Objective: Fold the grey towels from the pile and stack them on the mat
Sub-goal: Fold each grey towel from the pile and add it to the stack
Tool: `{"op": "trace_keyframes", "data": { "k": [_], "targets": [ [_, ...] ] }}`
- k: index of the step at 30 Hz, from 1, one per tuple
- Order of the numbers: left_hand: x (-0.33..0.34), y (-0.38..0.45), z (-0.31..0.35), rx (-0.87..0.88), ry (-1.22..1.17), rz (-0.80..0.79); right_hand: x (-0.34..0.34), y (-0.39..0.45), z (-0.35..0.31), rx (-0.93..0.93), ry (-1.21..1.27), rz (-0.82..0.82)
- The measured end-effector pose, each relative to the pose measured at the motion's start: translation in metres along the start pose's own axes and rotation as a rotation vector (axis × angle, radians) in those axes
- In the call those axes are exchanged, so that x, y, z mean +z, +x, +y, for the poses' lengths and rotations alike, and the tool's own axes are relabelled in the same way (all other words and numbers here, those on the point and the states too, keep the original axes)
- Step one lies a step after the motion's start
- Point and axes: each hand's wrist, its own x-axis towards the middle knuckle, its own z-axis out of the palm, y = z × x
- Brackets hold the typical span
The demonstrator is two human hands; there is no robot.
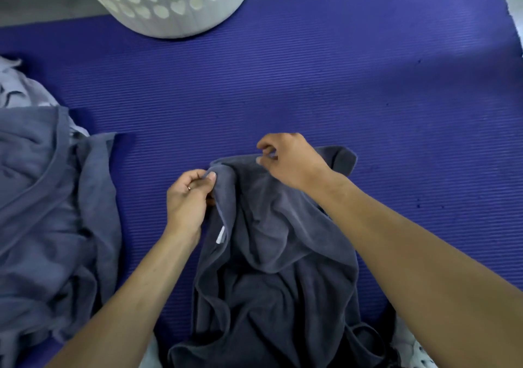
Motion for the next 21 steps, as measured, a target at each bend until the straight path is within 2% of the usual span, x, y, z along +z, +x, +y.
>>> {"op": "trace_keyframes", "data": {
  "k": [4, 9, 13, 18, 21],
  "targets": [
    [0.002, -0.001, -0.001, 0.015, 0.037, -0.051, 0.015, 0.01, -0.003, 0.077, -0.01, -0.067],
    [0.016, -0.002, 0.006, 0.046, 0.106, -0.164, 0.008, -0.002, 0.004, 0.119, 0.078, 0.002],
    [0.034, -0.005, 0.011, 0.065, 0.133, -0.202, -0.009, -0.022, 0.021, 0.2, 0.155, 0.139],
    [0.077, -0.015, 0.01, 0.086, 0.22, -0.347, -0.042, -0.05, 0.061, 0.372, 0.129, 0.356],
    [0.106, -0.02, 0.006, 0.101, 0.278, -0.41, -0.057, -0.06, 0.083, 0.45, 0.111, 0.389]
  ]
}}
